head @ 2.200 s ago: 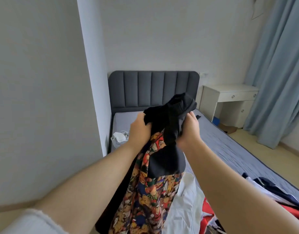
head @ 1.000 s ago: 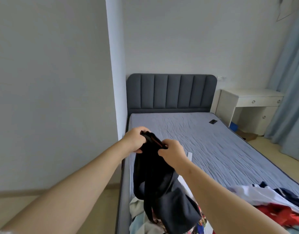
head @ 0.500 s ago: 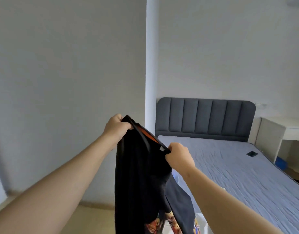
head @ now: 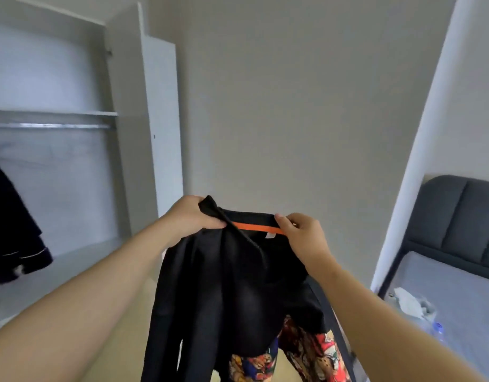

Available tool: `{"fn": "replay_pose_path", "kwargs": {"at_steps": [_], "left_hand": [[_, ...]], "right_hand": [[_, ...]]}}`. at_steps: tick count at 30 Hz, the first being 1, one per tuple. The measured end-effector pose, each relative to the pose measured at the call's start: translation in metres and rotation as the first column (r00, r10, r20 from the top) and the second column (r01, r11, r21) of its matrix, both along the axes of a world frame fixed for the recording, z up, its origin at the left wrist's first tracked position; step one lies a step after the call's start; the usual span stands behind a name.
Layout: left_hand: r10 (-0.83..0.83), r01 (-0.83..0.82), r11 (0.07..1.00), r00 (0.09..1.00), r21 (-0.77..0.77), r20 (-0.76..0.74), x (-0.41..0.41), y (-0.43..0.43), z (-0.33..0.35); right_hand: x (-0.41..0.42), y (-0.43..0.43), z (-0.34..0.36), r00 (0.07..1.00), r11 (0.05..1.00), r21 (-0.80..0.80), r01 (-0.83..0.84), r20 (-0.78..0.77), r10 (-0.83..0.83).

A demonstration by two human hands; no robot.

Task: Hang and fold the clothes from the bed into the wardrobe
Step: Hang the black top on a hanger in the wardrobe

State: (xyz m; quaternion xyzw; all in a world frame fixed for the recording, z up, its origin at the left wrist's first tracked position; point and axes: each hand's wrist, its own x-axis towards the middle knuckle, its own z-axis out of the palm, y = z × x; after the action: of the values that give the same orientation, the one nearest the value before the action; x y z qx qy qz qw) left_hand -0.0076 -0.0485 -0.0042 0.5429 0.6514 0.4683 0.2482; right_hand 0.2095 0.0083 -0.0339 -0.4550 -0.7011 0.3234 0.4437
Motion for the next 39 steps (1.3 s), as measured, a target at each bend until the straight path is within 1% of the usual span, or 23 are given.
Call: {"fn": "replay_pose_path", "kwargs": {"at_steps": [1,2,4,5,7,10,11,12,14,16,18,19,21,23,25,28,31,33,34,36,37,38,39], "left_hand": [[0.052,-0.052,0.999,0.999,-0.014,-0.002,-0.017,-0.010,-0.004],[0.108,-0.108,0.994,0.994,-0.014,0.006,-0.034,-0.019,-0.007],[0.233,-0.234,0.972,0.972,0.008,0.032,-0.069,-0.037,-0.012],[0.297,-0.298,0.955,0.954,0.015,0.049,-0.086,-0.044,-0.014],[0.394,-0.396,0.918,0.913,0.002,0.107,-0.118,-0.057,-0.020],[0.462,-0.467,0.884,0.866,-0.024,0.193,-0.158,-0.071,-0.029],[0.469,-0.472,0.881,0.855,-0.040,0.221,-0.171,-0.074,-0.032],[0.468,-0.466,0.882,0.850,-0.068,0.242,-0.184,-0.077,-0.035],[0.439,-0.416,0.898,0.871,-0.145,0.219,-0.211,-0.082,-0.038],[0.391,-0.356,0.907,0.910,-0.224,0.137,-0.242,-0.086,-0.038],[0.336,-0.301,0.908,0.938,-0.291,0.079,-0.274,-0.090,-0.038],[0.335,-0.293,0.899,0.939,-0.327,0.081,-0.290,-0.091,-0.038],[0.359,-0.303,0.870,0.930,-0.390,0.078,-0.321,-0.092,-0.042],[0.356,-0.321,0.849,0.934,-0.420,0.006,-0.348,-0.090,-0.047],[0.317,-0.326,0.849,0.944,-0.416,-0.091,-0.367,-0.084,-0.053],[0.216,-0.313,0.888,0.930,-0.337,-0.296,-0.391,-0.065,-0.074],[0.244,-0.414,0.870,0.834,-0.269,-0.494,-0.424,-0.045,-0.094],[0.295,-0.522,0.804,0.765,-0.284,-0.573,-0.448,-0.035,-0.108],[0.326,-0.594,0.757,0.704,-0.272,-0.631,-0.461,-0.030,-0.116],[0.384,-0.743,0.651,0.501,-0.157,-0.776,-0.489,-0.017,-0.129],[0.415,-0.789,0.605,0.428,-0.108,-0.802,-0.504,-0.009,-0.132],[0.458,-0.819,0.568,0.398,-0.083,-0.795,-0.521,0.000,-0.133],[0.507,-0.843,0.529,0.406,-0.096,-0.760,-0.539,0.010,-0.133]], "right_hand": [[-0.017,0.000,-0.003,0.995,0.997,0.011,-0.073,0.069,0.072],[-0.034,-0.001,-0.005,0.973,0.988,0.022,-0.155,0.175,0.149],[-0.069,-0.003,-0.009,0.865,0.961,0.036,-0.273,0.447,0.229],[-0.086,-0.004,-0.012,0.814,0.957,0.039,-0.287,0.537,0.222],[-0.117,-0.006,-0.020,0.772,0.961,0.038,-0.275,0.604,0.198],[-0.164,-0.007,-0.035,0.761,0.966,-0.007,-0.257,0.615,0.207],[-0.180,-0.007,-0.039,0.763,0.964,-0.038,-0.265,0.603,0.233],[-0.197,-0.006,-0.042,0.785,0.958,-0.087,-0.275,0.554,0.276],[-0.231,-0.002,-0.044,0.865,0.912,-0.271,-0.309,0.318,0.388],[-0.268,0.000,-0.042,0.906,0.843,-0.406,-0.353,0.078,0.417],[-0.312,0.002,-0.039,0.915,0.817,-0.431,-0.383,-0.057,0.399],[-0.334,0.002,-0.037,0.913,0.814,-0.421,-0.400,-0.109,0.393],[-0.378,0.002,-0.033,0.907,0.825,-0.377,-0.421,-0.141,0.398],[-0.417,0.001,-0.029,0.891,0.825,-0.341,-0.451,-0.121,0.437],[-0.451,-0.001,-0.028,0.864,0.806,-0.318,-0.499,-0.103,0.493],[-0.491,-0.003,-0.032,0.828,0.779,-0.318,-0.540,-0.033,0.560],[-0.519,0.012,-0.037,0.800,0.772,-0.295,-0.563,0.042,0.599],[-0.536,0.031,-0.037,0.797,0.787,-0.248,-0.565,0.082,0.598],[-0.546,0.043,-0.036,0.795,0.787,-0.227,-0.574,0.078,0.602],[-0.568,0.069,-0.034,0.786,0.779,-0.193,-0.596,0.056,0.615],[-0.580,0.083,-0.034,0.782,0.776,-0.180,-0.605,0.051,0.621],[-0.593,0.098,-0.034,0.778,0.772,-0.169,-0.613,0.041,0.627],[-0.607,0.115,-0.034,0.776,0.768,-0.164,-0.619,0.024,0.630]]}}
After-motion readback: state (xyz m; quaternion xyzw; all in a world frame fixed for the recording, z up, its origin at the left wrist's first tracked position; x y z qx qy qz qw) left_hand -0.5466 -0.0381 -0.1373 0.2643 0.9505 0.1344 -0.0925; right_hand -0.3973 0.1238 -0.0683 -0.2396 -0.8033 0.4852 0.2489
